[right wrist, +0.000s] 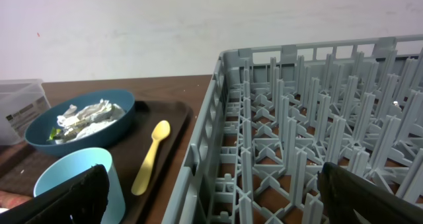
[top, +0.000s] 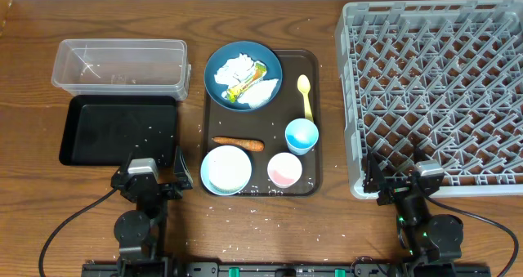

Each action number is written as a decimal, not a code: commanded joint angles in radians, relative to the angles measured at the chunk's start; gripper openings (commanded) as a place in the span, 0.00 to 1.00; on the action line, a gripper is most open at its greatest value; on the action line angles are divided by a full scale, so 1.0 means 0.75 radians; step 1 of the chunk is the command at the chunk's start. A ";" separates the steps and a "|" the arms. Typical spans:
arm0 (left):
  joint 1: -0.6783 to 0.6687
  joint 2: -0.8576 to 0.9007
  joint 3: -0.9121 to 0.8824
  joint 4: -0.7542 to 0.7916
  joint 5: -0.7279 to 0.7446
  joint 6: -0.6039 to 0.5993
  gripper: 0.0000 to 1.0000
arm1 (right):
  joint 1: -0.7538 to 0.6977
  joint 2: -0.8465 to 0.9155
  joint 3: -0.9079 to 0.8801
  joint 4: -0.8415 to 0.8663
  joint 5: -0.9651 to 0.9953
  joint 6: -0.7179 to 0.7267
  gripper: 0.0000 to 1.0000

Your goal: Sort waste into correct bins and load items into the dishwasher rack

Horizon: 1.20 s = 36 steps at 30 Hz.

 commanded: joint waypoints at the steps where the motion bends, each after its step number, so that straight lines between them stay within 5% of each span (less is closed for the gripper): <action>1: 0.004 -0.007 -0.024 -0.046 -0.016 0.011 0.99 | 0.014 -0.007 -0.003 -0.004 -0.010 0.019 0.99; 36: 0.004 -0.007 -0.024 -0.046 -0.016 0.011 0.99 | 0.014 -0.007 -0.002 -0.004 0.030 0.019 0.99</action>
